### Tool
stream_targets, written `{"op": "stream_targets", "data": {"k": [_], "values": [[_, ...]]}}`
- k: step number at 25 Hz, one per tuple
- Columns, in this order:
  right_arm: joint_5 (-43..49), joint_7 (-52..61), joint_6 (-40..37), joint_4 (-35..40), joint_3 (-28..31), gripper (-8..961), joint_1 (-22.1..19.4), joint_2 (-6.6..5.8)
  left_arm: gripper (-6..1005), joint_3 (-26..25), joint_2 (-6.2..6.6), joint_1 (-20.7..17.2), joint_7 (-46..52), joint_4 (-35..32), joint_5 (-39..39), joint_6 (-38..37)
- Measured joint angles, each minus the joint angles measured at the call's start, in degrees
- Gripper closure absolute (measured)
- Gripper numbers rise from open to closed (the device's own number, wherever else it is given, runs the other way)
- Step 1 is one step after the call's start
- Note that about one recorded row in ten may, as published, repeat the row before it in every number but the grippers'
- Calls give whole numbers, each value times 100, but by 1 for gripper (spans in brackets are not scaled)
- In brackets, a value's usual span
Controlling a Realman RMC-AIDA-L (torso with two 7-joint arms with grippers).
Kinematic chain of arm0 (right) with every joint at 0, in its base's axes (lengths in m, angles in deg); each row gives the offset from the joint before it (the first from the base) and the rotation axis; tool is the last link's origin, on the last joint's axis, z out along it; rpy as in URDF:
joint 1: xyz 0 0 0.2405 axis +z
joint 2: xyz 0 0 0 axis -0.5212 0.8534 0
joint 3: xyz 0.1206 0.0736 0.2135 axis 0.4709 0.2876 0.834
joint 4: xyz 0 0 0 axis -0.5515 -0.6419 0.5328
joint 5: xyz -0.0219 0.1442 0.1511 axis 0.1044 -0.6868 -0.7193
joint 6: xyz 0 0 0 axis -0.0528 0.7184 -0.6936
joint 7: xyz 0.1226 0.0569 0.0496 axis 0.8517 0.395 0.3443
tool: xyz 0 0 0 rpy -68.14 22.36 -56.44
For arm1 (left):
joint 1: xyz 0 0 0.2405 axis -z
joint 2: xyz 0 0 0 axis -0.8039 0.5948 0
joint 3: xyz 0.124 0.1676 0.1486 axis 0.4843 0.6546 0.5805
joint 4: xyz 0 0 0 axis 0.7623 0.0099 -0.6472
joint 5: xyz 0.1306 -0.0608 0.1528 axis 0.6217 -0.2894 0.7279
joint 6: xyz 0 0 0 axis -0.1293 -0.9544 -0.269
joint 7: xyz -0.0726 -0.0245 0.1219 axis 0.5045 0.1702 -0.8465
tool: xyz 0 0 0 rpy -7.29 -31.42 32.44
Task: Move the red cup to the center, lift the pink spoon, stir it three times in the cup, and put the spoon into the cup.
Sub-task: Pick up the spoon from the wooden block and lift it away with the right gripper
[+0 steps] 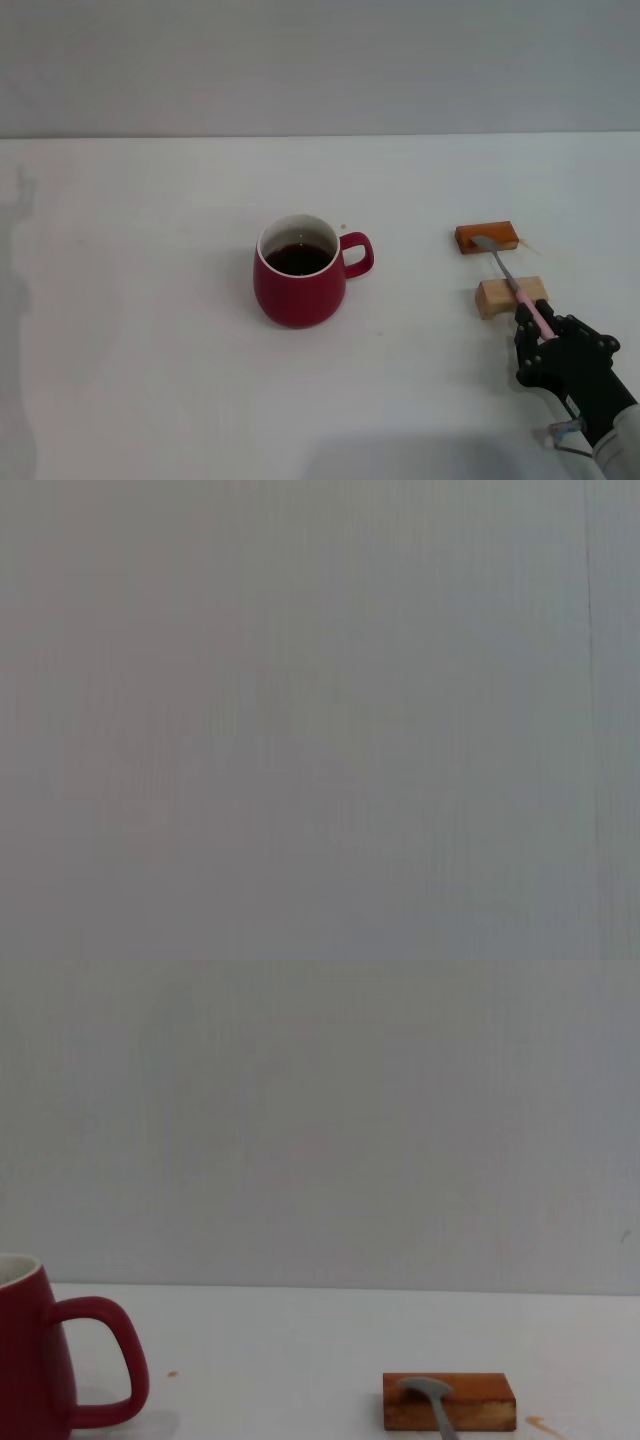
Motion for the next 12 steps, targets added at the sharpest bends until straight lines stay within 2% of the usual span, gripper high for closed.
{"op": "stream_targets", "data": {"k": [12], "values": [[0, -504, -9, 9, 137, 790, 6, 24, 165, 0, 0, 0, 0, 0, 0, -2]]}}
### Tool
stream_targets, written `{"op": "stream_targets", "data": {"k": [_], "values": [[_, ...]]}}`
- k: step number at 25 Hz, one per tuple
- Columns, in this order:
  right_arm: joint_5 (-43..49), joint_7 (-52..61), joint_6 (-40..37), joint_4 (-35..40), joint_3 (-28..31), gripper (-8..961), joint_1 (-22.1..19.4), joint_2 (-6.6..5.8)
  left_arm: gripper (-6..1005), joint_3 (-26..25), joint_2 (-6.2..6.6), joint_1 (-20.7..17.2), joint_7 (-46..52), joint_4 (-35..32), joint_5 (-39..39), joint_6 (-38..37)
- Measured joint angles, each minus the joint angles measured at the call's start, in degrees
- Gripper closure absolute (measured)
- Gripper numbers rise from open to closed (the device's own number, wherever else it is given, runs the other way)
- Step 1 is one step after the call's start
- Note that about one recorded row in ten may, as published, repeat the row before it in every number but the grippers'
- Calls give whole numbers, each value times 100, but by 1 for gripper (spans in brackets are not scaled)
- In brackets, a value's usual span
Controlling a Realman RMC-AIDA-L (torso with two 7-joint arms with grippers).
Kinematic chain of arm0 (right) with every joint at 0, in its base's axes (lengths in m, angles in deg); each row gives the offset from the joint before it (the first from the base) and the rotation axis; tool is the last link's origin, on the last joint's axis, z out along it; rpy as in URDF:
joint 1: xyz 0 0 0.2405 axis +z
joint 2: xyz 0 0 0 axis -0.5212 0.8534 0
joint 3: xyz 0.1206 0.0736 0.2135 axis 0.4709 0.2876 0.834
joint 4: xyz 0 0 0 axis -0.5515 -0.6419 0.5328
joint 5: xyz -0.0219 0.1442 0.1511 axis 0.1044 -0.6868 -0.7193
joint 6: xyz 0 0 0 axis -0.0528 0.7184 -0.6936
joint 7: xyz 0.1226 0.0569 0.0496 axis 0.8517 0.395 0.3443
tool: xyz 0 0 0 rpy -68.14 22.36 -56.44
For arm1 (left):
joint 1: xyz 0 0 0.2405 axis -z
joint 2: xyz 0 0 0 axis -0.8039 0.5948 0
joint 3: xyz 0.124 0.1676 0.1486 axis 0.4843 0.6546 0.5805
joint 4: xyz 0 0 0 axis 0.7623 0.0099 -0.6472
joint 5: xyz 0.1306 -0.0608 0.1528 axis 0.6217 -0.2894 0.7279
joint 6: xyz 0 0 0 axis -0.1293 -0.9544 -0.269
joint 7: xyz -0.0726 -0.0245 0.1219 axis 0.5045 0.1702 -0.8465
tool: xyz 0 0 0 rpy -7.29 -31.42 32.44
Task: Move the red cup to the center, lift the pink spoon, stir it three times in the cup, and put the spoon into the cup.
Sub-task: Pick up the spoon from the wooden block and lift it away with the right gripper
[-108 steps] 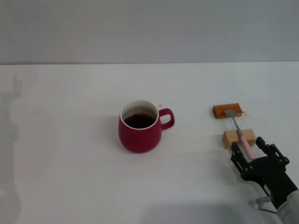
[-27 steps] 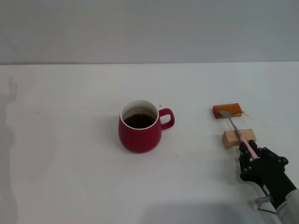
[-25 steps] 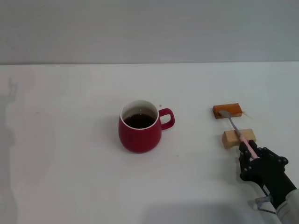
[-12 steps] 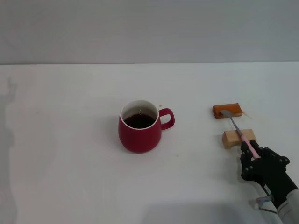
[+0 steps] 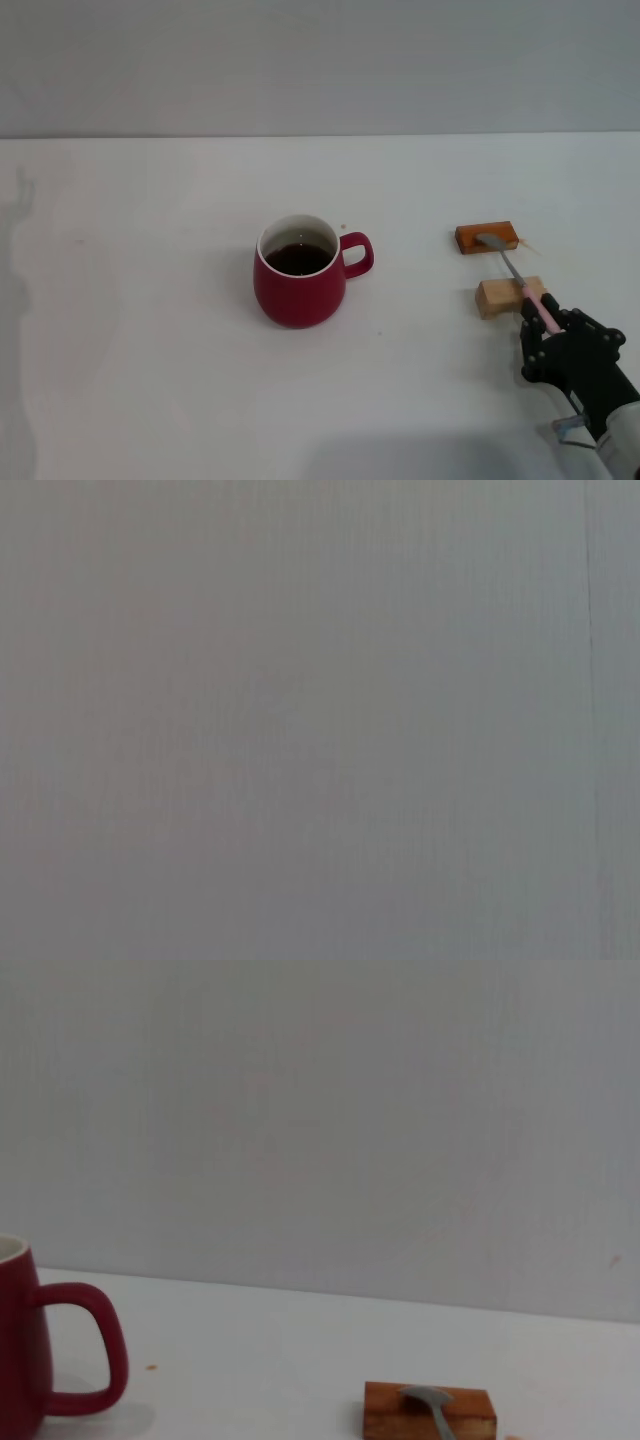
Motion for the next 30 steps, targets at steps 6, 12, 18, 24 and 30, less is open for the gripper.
{"op": "stream_targets", "data": {"k": [6, 12, 18, 24, 30], "values": [[0, -134, 15, -22, 71, 791, -13, -3, 165, 0, -3, 0, 0, 0, 0, 0], [0, -220, 26, -9, 74, 791, 49, 2, 165, 0, -13, -7, 6, 0, 0, 0], [0, -233, 26, 4, 73, 791, 82, 2, 165, 0, -17, -9, 8, 0, -1, 1], [0, -492, 26, -85, 71, 791, 104, -15, 165, 0, -18, -6, 9, -7, 0, 1], [0, -803, 26, -171, 104, 791, 95, -14, 165, 0, -18, -1, 9, -18, -2, 4]]}}
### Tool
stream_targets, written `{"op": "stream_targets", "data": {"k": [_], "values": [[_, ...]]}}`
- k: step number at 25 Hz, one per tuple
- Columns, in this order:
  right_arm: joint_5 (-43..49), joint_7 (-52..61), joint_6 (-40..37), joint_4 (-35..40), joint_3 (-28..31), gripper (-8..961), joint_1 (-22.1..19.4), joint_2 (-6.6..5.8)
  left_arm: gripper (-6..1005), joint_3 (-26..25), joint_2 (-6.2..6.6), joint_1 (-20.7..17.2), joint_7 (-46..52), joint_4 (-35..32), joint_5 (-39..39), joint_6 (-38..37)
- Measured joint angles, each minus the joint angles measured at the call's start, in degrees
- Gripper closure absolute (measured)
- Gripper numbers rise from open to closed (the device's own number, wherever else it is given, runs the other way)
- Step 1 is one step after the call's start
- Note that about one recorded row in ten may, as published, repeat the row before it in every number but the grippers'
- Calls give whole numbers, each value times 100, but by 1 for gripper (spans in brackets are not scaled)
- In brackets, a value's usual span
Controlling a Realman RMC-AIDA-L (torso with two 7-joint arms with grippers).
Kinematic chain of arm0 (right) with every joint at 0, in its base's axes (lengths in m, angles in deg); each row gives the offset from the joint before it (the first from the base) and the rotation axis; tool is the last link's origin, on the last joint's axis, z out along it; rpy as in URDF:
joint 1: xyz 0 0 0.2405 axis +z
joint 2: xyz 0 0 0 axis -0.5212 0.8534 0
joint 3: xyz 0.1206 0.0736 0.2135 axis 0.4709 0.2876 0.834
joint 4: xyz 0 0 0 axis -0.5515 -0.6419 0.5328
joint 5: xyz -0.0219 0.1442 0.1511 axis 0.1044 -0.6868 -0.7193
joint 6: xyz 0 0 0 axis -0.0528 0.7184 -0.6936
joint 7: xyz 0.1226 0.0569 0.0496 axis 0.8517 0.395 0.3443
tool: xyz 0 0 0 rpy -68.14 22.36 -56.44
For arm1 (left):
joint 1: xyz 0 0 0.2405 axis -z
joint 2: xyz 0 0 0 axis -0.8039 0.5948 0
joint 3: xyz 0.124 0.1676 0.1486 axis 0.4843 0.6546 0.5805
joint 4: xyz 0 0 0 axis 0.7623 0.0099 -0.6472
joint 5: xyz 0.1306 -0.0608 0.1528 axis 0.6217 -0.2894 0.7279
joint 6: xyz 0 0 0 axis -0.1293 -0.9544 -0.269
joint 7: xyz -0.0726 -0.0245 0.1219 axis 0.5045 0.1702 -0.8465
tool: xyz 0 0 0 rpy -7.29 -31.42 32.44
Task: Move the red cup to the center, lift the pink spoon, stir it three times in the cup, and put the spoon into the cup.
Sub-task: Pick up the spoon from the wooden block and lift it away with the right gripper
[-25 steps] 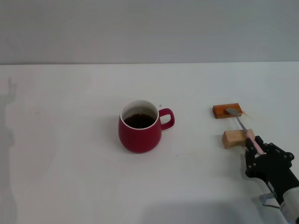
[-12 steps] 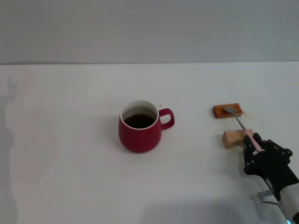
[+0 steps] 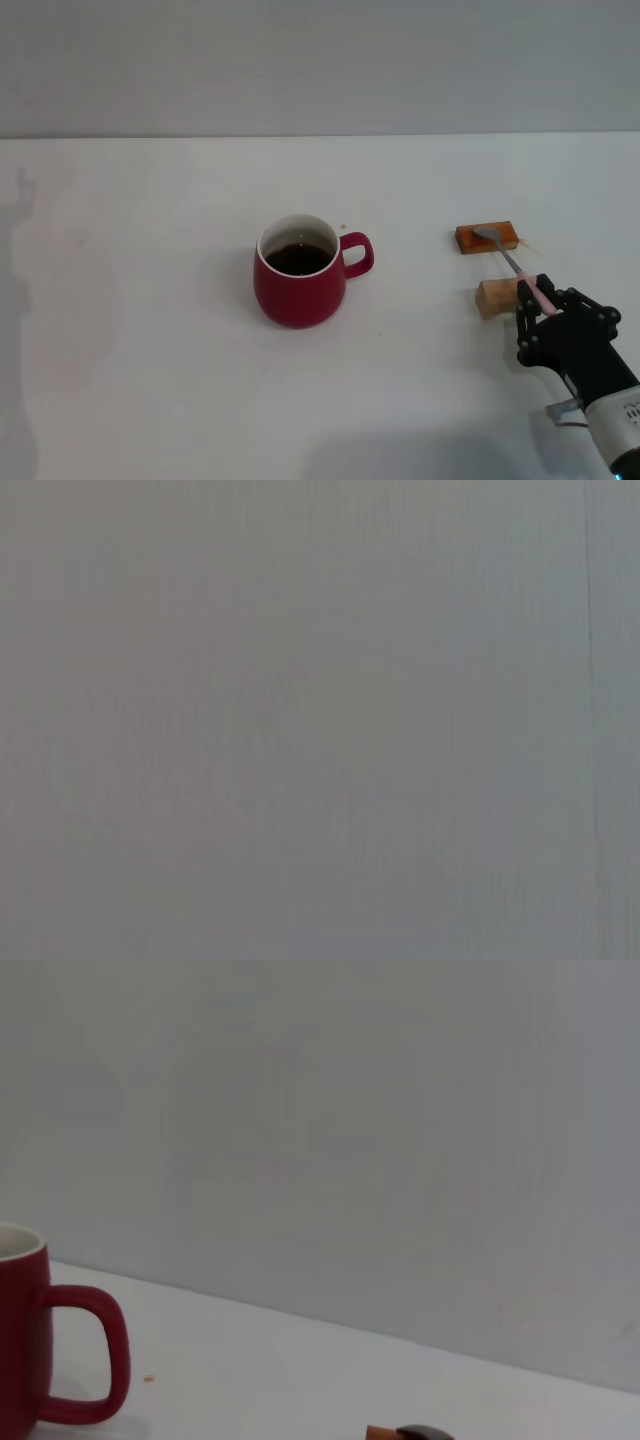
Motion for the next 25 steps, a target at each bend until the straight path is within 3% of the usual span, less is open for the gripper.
{"op": "stream_targets", "data": {"k": [25], "values": [[0, -172, -151, -246, 270, 794, -48, 10, 166, 0, 0, 11, 0, -13, -2, 21]]}}
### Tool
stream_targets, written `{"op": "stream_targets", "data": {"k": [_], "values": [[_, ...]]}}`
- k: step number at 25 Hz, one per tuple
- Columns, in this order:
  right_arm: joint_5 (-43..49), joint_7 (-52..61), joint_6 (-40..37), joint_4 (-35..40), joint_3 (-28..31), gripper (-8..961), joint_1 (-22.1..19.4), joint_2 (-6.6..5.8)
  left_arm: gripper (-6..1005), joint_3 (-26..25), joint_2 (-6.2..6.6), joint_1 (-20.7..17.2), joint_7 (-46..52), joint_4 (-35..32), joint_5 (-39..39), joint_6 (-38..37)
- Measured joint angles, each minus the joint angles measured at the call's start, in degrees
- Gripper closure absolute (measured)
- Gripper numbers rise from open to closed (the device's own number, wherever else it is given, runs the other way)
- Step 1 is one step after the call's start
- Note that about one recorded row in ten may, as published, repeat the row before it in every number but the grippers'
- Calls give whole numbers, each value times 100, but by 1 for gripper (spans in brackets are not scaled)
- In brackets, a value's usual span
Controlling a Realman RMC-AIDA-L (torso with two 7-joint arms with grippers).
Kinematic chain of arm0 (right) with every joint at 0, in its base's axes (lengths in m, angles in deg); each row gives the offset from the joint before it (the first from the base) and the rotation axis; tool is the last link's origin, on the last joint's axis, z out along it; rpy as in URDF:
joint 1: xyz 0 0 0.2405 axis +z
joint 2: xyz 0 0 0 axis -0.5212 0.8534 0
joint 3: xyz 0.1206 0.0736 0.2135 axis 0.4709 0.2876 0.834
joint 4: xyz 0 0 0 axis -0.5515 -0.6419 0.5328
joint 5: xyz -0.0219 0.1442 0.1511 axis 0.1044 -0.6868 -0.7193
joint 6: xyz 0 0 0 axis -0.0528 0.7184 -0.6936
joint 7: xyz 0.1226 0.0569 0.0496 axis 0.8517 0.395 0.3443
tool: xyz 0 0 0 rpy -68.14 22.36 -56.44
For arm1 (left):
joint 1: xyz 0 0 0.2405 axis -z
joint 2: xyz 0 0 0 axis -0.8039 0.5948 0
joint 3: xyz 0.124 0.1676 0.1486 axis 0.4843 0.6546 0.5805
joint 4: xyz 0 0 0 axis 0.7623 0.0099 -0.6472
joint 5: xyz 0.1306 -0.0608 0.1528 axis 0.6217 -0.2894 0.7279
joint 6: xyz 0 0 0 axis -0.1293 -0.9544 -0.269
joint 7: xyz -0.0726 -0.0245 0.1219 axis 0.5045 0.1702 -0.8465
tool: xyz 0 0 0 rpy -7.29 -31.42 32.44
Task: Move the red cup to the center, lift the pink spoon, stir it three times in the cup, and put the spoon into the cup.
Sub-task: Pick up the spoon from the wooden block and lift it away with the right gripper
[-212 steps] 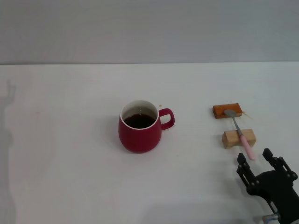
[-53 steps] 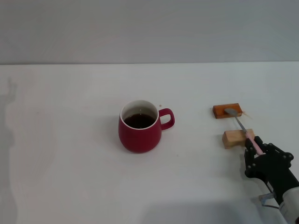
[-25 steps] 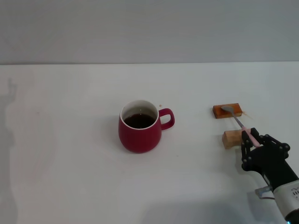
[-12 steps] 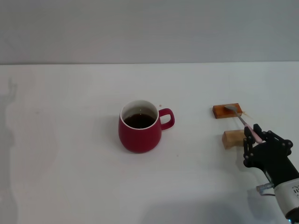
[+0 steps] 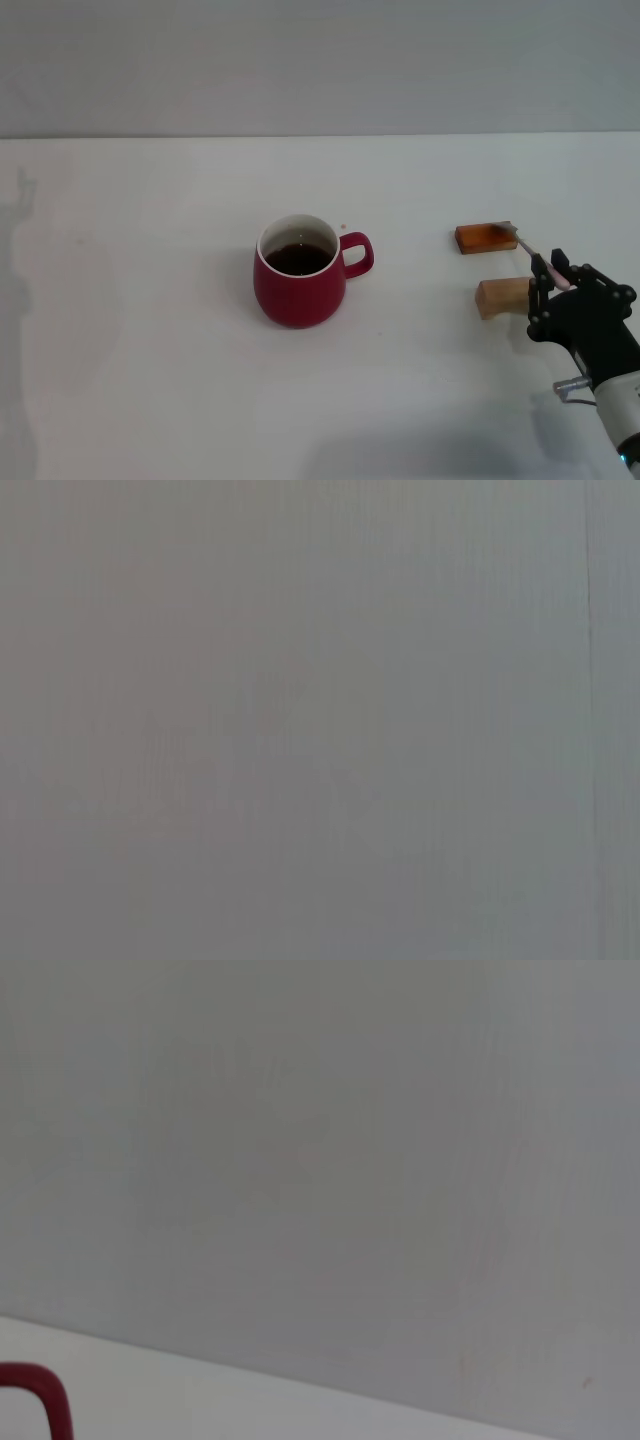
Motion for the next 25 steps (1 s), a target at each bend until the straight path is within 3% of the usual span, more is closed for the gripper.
{"op": "stream_targets", "data": {"k": [25], "values": [[-63, -289, -21, -293, 296, 816, -50, -2, 166, 0, 17, 1, 0, 12, -18, 11]]}}
